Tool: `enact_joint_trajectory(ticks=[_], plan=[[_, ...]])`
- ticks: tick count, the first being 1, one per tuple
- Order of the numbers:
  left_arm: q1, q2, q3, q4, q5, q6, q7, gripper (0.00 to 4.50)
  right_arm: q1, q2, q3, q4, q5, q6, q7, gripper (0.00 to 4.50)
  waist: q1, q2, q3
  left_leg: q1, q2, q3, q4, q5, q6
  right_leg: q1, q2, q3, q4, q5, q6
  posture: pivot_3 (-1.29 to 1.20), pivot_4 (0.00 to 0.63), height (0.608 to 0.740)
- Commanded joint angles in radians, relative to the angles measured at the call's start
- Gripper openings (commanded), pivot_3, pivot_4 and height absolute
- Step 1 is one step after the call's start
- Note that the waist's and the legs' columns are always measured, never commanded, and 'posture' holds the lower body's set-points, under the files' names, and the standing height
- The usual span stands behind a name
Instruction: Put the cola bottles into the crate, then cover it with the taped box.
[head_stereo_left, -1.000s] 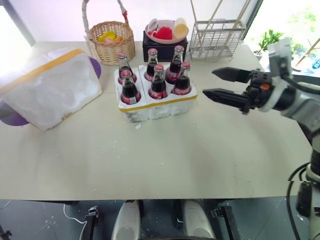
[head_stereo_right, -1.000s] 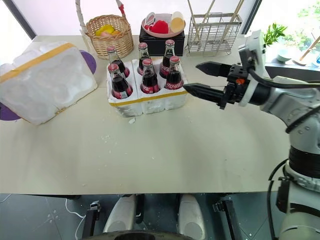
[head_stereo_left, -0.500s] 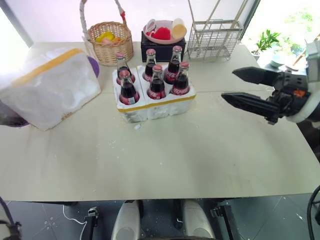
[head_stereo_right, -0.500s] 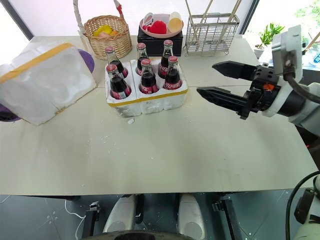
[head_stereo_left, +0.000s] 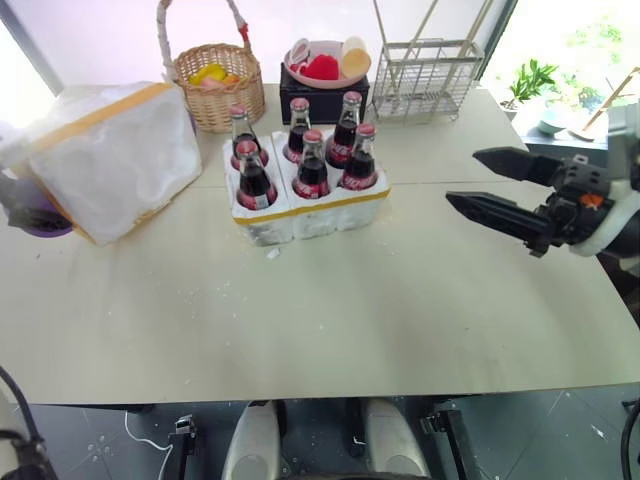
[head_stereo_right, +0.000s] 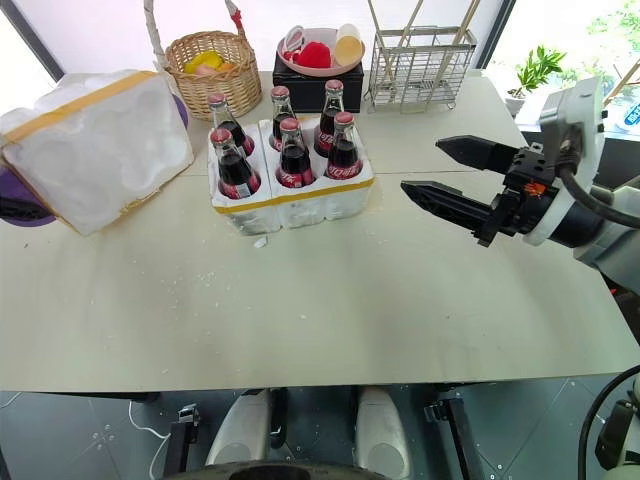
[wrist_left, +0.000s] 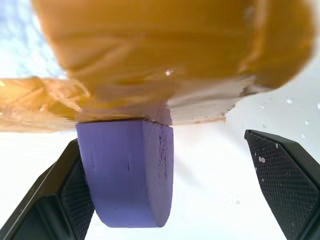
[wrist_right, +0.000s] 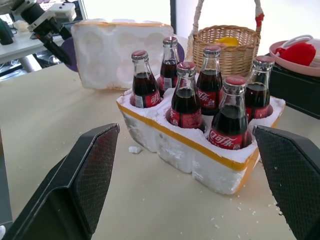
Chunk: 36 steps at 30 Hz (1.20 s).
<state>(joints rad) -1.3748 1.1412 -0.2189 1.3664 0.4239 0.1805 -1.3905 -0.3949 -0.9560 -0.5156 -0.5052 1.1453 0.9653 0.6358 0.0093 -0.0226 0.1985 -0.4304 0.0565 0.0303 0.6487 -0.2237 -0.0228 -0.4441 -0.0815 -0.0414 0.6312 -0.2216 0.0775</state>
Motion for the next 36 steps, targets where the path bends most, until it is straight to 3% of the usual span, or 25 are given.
enact_joint_trajectory(ticks=[1,8,19,29,33,36], plan=[[0.014,0.034,0.017,-0.006,-0.008,-0.005,-0.016,4.5,-0.002,-0.017,-0.005,-0.02,-0.007,-0.038,0.011,4.39,0.001,0.0,0.0,0.0,0.0,0.0,0.0,0.0,0.0,0.0,0.0,0.0,0.0,0.0,0.0,0.0,0.15,0.74],[0.085,0.064,0.02,-0.011,-0.009,-0.032,-0.037,4.5,-0.017,-0.02,0.019,0.005,-0.031,-0.064,0.019,4.39,0.002,0.0,0.0,0.0,0.0,0.0,0.0,0.0,0.0,0.0,0.0,0.0,0.0,0.0,0.0,0.0,0.15,0.74],[0.027,0.023,0.086,-0.007,-0.055,0.036,0.074,4.5,-0.043,-0.042,0.052,0.012,-0.041,-0.08,0.064,4.39,0.003,-0.001,0.0,0.0,0.0,0.0,0.001,0.0,0.0,0.001,0.0,0.0,0.001,0.0,0.0,0.0,0.15,0.74],[0.058,0.003,0.08,-0.001,-0.04,0.052,0.112,4.5,-0.037,-0.079,0.009,-0.004,0.076,-0.043,0.083,4.39,0.003,-0.001,0.0,0.0,0.0,0.0,0.001,0.0,0.0,0.001,0.0,0.0,0.001,0.0,0.0,0.0,0.15,0.74],[0.055,-0.003,0.083,-0.001,-0.049,0.073,0.068,3.21,-0.027,-0.089,0.002,-0.009,0.085,-0.039,0.083,4.5,0.003,-0.001,0.0,0.0,0.0,0.0,0.001,0.0,0.0,0.001,0.0,0.0,0.001,0.0,0.0,0.0,0.15,0.74],[0.06,-0.008,0.084,-0.002,-0.049,0.076,0.065,1.56,-0.03,-0.095,0.004,-0.013,0.075,-0.051,0.083,4.5,0.003,-0.001,0.0,0.001,0.0,0.0,0.002,0.0,0.0,0.001,0.0,0.0,0.002,0.0,0.0,0.0,0.15,0.74]])
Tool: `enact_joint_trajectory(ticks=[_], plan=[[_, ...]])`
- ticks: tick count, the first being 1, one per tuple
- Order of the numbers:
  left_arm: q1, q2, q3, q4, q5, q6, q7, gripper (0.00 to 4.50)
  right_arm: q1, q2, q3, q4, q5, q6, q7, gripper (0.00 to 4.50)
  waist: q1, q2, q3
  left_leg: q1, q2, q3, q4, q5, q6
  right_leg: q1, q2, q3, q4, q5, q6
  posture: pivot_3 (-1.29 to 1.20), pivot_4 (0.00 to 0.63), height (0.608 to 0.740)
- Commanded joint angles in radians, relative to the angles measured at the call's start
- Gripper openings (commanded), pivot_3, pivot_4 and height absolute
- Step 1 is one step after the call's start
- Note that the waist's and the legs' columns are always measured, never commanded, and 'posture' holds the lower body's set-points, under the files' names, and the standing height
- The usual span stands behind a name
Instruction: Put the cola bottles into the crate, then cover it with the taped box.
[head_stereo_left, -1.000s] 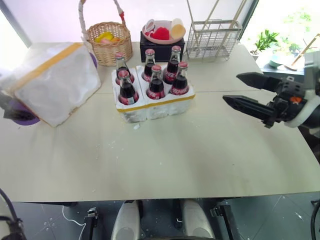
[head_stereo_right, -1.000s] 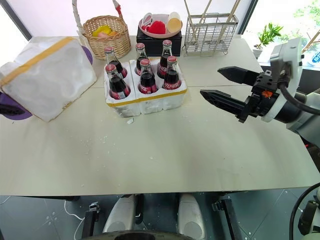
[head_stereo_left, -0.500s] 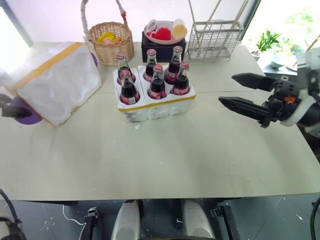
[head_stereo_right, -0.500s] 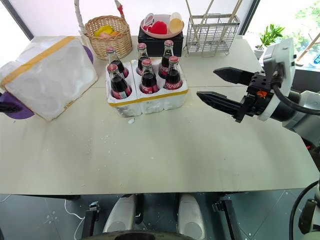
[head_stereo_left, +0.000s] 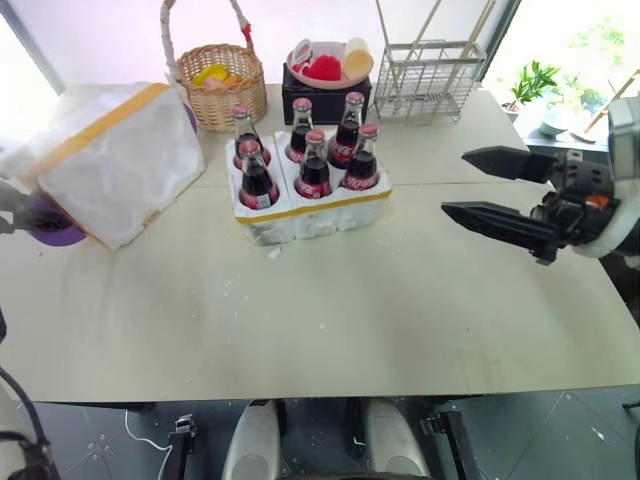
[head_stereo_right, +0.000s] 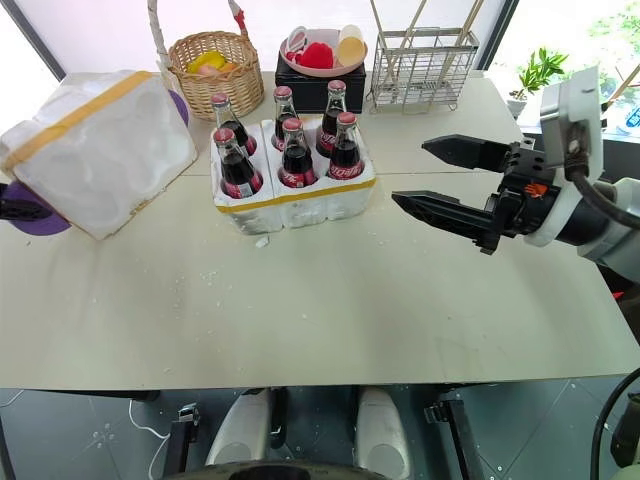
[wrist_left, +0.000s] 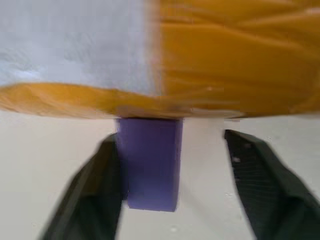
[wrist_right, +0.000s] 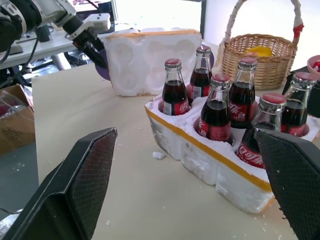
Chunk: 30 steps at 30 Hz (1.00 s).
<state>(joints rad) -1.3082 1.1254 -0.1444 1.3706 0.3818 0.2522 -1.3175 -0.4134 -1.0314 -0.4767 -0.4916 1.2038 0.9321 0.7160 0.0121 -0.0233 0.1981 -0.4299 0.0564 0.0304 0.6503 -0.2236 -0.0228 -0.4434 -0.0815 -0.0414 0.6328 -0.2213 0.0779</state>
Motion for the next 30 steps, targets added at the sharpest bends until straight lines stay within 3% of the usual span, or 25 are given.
enact_joint_trajectory(ticks=[1,3,11,15,20,25,30], plan=[[-0.004,0.007,0.008,-0.006,-0.005,0.003,-0.006,1.05,-0.013,-0.02,-0.033,-0.026,0.011,-0.023,0.004,4.5,0.0,0.0,0.0,0.0,0.0,0.0,0.0,0.0,0.0,0.0,0.0,0.0,0.0,0.0,0.0,0.0,0.15,0.74],[-0.001,0.004,0.008,-0.006,-0.003,0.003,0.001,0.24,-0.013,-0.022,-0.029,-0.028,0.001,-0.031,0.007,4.5,0.0,0.0,0.0,0.0,0.0,0.0,0.0,0.0,0.0,0.0,0.0,0.0,0.0,0.0,0.0,0.0,0.15,0.74],[0.005,0.001,0.008,-0.008,-0.005,-0.013,0.006,0.24,-0.005,-0.029,-0.017,-0.02,0.026,-0.01,0.012,4.5,0.001,0.0,0.0,0.0,0.0,0.0,0.001,0.0,0.0,0.0,0.0,0.0,0.0,0.0,0.0,0.0,0.15,0.74],[-0.003,0.002,0.033,-0.017,-0.026,-0.07,0.054,0.24,-0.018,-0.014,0.011,-0.026,-0.051,-0.05,-0.015,4.5,0.001,0.0,0.0,0.0,0.0,0.0,0.001,0.0,0.0,0.0,0.0,0.0,0.001,0.0,0.0,0.0,0.15,0.74],[-0.071,-0.015,0.12,-0.047,-0.1,-0.228,0.213,0.24,0.003,0.005,0.006,-0.038,-0.062,-0.067,-0.03,4.5,0.002,-0.001,0.0,0.0,0.0,0.0,0.003,0.0,0.0,0.001,0.0,0.0,0.001,0.0,0.0,0.0,0.15,0.74],[-0.088,-0.024,0.095,-0.132,-0.088,-0.471,0.267,0.24,0.034,0.029,-0.005,-0.062,-0.05,-0.076,-0.062,4.5,0.001,-0.002,0.0,0.0,0.0,0.0,0.003,0.0,0.0,0.001,0.0,0.0,0.001,0.001,0.001,0.0,0.15,0.74],[-0.025,-0.073,0.074,-0.381,-0.079,-0.624,0.348,0.24,0.025,0.049,0.012,-0.051,-0.047,-0.085,-0.084,4.5,0.002,-0.002,0.0,0.0,0.0,0.0,0.003,0.0,0.0,0.001,0.0,0.0,0.001,0.001,0.001,0.0,0.15,0.74]])
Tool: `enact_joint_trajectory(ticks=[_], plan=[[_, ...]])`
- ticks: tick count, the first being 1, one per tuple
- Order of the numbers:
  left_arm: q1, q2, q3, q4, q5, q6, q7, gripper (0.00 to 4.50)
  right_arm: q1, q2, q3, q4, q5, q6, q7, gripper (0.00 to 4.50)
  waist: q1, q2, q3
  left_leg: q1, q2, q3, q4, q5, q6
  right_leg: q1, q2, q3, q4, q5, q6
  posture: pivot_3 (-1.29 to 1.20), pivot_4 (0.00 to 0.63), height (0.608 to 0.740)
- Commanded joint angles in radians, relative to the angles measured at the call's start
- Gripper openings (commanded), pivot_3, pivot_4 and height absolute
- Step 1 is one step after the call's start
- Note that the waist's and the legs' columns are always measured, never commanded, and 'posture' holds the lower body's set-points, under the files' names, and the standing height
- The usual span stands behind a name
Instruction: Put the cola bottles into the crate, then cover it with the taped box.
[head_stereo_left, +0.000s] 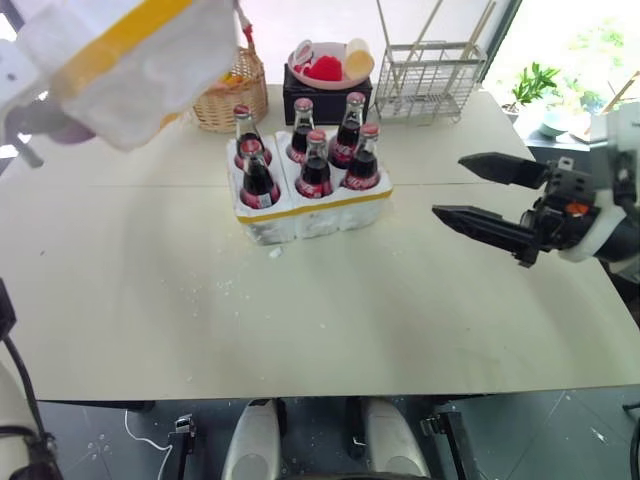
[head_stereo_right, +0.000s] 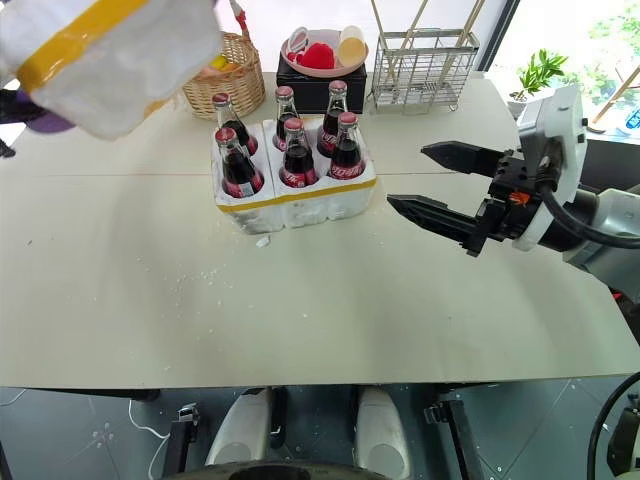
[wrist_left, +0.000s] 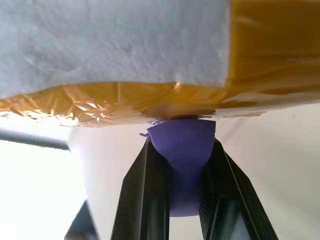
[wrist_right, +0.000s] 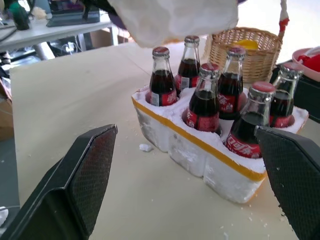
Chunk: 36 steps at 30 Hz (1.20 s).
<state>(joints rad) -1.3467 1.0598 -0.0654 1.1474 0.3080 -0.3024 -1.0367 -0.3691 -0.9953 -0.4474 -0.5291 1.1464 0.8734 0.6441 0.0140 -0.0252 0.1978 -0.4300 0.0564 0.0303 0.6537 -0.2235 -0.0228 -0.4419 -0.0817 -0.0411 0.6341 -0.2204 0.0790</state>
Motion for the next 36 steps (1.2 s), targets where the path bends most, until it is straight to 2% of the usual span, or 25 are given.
enact_joint_trajectory(ticks=[1,4,7,15,20,27,29,30,35,36], plan=[[0.041,-0.018,-0.014,-0.235,0.026,-0.085,0.135,0.24,-0.026,0.02,-0.011,-0.007,0.011,-0.03,-0.019,4.5,0.0,0.0,0.0,0.0,0.0,0.0,0.0,0.0,0.0,0.0,0.0,0.0,0.0,0.0,0.0,0.0,0.15,0.74],[0.126,-0.036,-0.032,-0.423,0.108,-0.088,0.285,0.24,-0.042,0.039,0.005,0.002,0.006,-0.035,-0.035,4.5,-0.001,0.0,0.0,0.001,-0.001,0.0,0.0,0.0,0.0,0.0,0.0,0.002,0.0,0.001,0.002,0.0,0.15,0.74],[0.233,-0.075,-0.036,-0.662,0.161,-0.023,0.363,0.24,-0.05,0.057,0.021,0.009,-0.002,-0.039,-0.042,4.5,-0.005,0.0,0.0,0.002,-0.001,0.001,0.0,0.0,0.0,0.0,0.0,0.004,0.0,0.001,0.002,0.0,0.15,0.74],[0.393,-0.13,-0.051,-1.079,0.315,0.193,0.389,0.24,-0.058,0.074,0.038,0.036,-0.01,-0.04,-0.045,4.5,-0.003,0.0,0.0,0.003,-0.001,0.003,0.0,0.0,0.0,0.0,0.001,0.007,0.002,0.002,0.003,0.0,0.15,0.74],[0.471,-0.133,-0.077,-1.204,0.397,0.237,0.379,0.24,-0.052,0.088,0.041,0.03,-0.014,-0.043,-0.06,4.5,-0.002,0.0,0.0,0.004,-0.001,0.003,0.0,0.0,0.0,0.001,0.001,0.007,0.002,0.002,0.003,0.0,0.15,0.74],[0.582,-0.124,-0.095,-1.274,0.478,0.256,0.372,0.24,-0.046,0.106,0.037,0.023,-0.021,-0.048,-0.081,4.5,-0.001,0.0,0.0,0.004,-0.001,0.003,0.0,0.0,0.0,0.001,0.001,0.007,0.002,0.002,0.003,0.0,0.15,0.74],[0.61,-0.138,-0.093,-1.29,0.481,0.265,0.377,1.21,-0.046,0.112,0.036,0.024,-0.021,-0.05,-0.092,4.5,-0.001,0.0,0.0,0.004,-0.001,0.003,0.0,0.0,0.0,0.001,0.001,0.007,0.002,0.002,0.003,0.0,0.15,0.74],[0.625,-0.141,-0.09,-1.296,0.483,0.274,0.376,1.51,-0.046,0.114,0.035,0.025,-0.022,-0.049,-0.097,4.5,-0.001,0.0,0.0,0.004,-0.001,0.003,0.0,0.0,0.0,0.001,0.001,0.007,0.002,0.002,0.003,0.0,0.15,0.74],[0.721,-0.127,-0.062,-1.355,0.46,0.294,0.347,4.04,-0.041,0.109,0.032,0.029,-0.026,-0.049,-0.096,4.5,-0.001,0.0,0.0,0.004,-0.001,0.003,0.001,0.0,0.0,0.001,0.001,0.008,0.002,0.002,0.003,0.0,0.15,0.74],[0.747,-0.125,-0.05,-1.373,0.451,0.302,0.339,4.04,-0.039,0.107,0.03,0.031,-0.028,-0.048,-0.095,4.5,-0.001,0.0,0.0,0.004,-0.001,0.003,0.001,0.0,0.0,0.001,0.001,0.008,0.002,0.002,0.003,0.0,0.15,0.74]])
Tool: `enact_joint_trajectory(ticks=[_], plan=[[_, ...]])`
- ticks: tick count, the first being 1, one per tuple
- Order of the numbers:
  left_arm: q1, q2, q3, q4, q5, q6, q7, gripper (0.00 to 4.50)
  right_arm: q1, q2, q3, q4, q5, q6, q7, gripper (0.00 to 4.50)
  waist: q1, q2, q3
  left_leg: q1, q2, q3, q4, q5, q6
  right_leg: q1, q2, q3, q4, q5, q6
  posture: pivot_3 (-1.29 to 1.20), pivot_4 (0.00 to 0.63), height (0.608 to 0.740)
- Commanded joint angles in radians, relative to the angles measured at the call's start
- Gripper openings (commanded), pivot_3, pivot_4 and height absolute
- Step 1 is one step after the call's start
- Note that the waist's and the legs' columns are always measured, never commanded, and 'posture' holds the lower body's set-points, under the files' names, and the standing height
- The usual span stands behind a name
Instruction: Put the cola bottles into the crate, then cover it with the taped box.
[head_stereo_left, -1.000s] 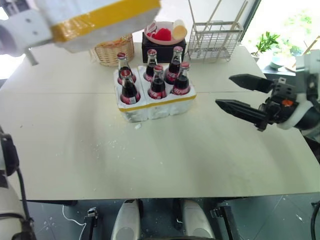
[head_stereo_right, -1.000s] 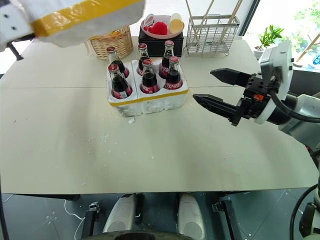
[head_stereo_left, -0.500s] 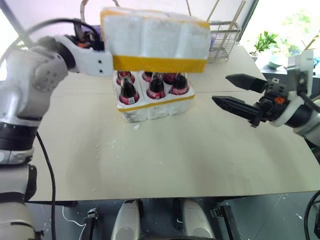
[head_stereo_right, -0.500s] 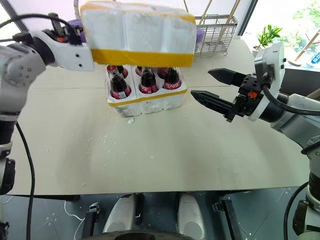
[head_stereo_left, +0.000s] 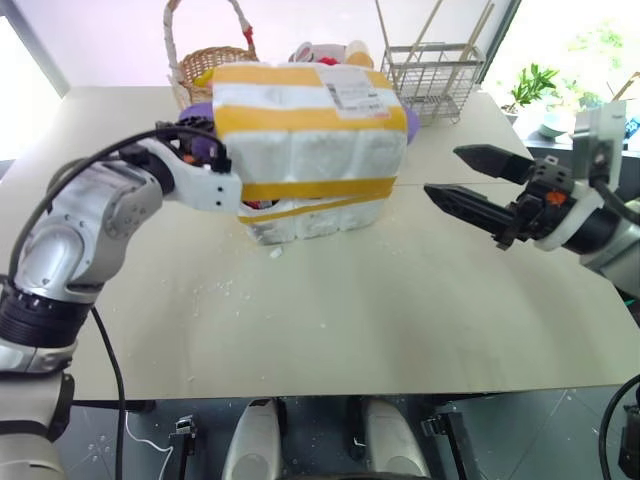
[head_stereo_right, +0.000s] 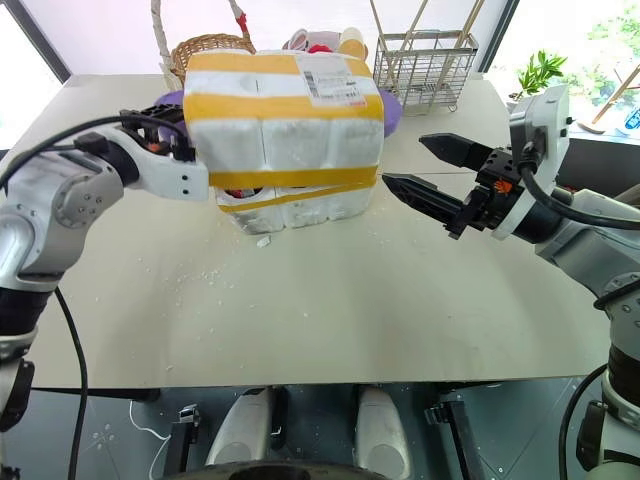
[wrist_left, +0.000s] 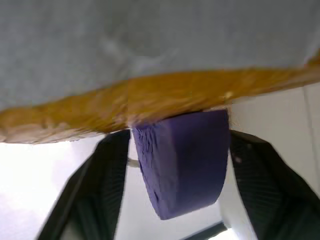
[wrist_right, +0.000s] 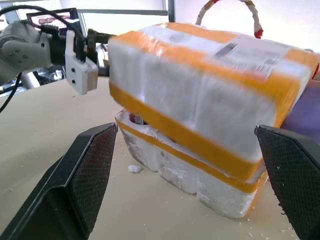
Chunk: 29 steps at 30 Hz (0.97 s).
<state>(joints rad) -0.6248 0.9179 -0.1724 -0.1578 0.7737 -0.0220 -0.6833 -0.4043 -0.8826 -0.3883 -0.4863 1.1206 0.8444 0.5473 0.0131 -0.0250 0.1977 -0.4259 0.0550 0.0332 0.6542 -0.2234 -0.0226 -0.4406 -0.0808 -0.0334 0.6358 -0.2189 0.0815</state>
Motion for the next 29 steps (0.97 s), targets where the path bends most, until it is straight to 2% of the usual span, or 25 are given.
enact_joint_trajectory(ticks=[1,5,9,11,13,15,18,20,23,26,29], plan=[[0.064,0.022,0.075,-0.095,-0.028,0.027,-0.02,4.04,-0.001,-0.009,-0.03,-0.01,-0.006,-0.019,0.003,4.5,0.0,0.0,0.0,0.0,0.0,0.0,0.0,0.0,0.0,0.0,0.0,0.0,0.0,0.0,0.0,0.0,0.15,0.74],[0.236,0.037,0.175,-0.199,-0.066,0.076,-0.054,4.04,0.015,-0.011,-0.041,-0.003,-0.014,-0.02,0.008,4.5,-0.004,0.0,0.0,0.0,0.0,0.0,-0.001,0.0,0.0,0.0,0.0,0.0,0.0,0.0,0.0,0.0,0.15,0.74],[0.405,0.015,0.336,-0.271,-0.218,0.175,-0.142,4.04,0.024,-0.008,-0.037,-0.002,-0.019,-0.023,0.019,4.5,-0.003,0.001,0.0,0.001,0.001,0.0,-0.001,0.0,0.0,0.0,0.0,0.0,0.0,0.0,0.0,0.0,0.15,0.74],[0.439,-0.023,0.402,-0.285,-0.347,0.244,-0.189,4.04,0.017,-0.005,-0.026,0.008,-0.028,-0.026,0.027,4.5,-0.003,0.001,0.0,0.001,0.001,0.0,-0.001,0.0,0.0,0.0,0.0,0.0,0.0,0.0,0.0,0.0,0.15,0.74],[0.441,-0.072,0.502,-0.259,-0.532,0.414,-0.28,4.04,0.003,-0.002,-0.007,0.025,-0.04,-0.03,0.036,4.5,0.001,0.001,0.0,0.001,0.001,0.0,-0.001,0.0,0.0,0.001,0.0,0.0,-0.001,0.0,-0.001,0.0,0.15,0.74],[0.414,-0.064,0.588,-0.179,-0.69,0.487,-0.363,4.04,-0.011,-0.003,0.009,0.044,-0.053,-0.034,0.056,4.5,-0.001,0.001,0.0,0.001,0.0,0.0,0.0,0.0,0.0,0.001,0.0,0.0,-0.001,0.0,-0.001,0.0,0.15,0.74],[0.32,0.0,0.766,-0.138,-1.123,0.871,-0.61,4.04,-0.03,-0.023,0.037,0.092,-0.101,-0.05,0.111,4.5,-0.003,0.001,0.0,0.001,0.001,-0.001,0.0,0.0,0.0,0.001,0.001,0.0,-0.001,0.0,-0.001,0.0,0.15,0.74],[0.26,0.078,0.828,-0.054,-1.269,1.028,-0.684,4.04,-0.039,-0.038,0.044,0.126,-0.122,-0.051,0.151,4.5,-0.003,0.001,0.0,0.001,0.001,-0.001,0.0,0.0,0.0,0.001,0.001,0.0,-0.002,0.0,-0.001,0.0,0.15,0.74],[0.246,0.178,0.839,0.037,-1.343,1.065,-0.736,4.04,-0.042,-0.059,0.053,0.154,-0.151,-0.056,0.215,4.5,-0.005,0.002,-0.001,0.001,0.0,-0.001,-0.001,0.0,0.0,0.001,0.0,0.0,-0.002,0.0,-0.001,0.0,0.15,0.74],[0.26,0.316,0.819,0.135,-1.401,1.069,-0.853,4.04,-0.039,-0.089,0.063,0.177,-0.181,-0.068,0.295,4.5,-0.007,0.002,-0.001,0.002,0.0,0.0,-0.002,0.0,0.0,0.001,0.001,0.0,-0.002,-0.002,-0.003,0.0,0.15,0.74],[0.26,0.409,0.756,0.22,-1.372,0.963,-0.901,4.04,-0.053,-0.095,0.068,0.205,-0.206,-0.081,0.335,4.5,-0.008,0.002,-0.001,0.003,0.0,0.0,-0.003,0.0,0.0,0.001,0.001,0.0,-0.002,-0.003,-0.005,0.0,0.15,0.74]])
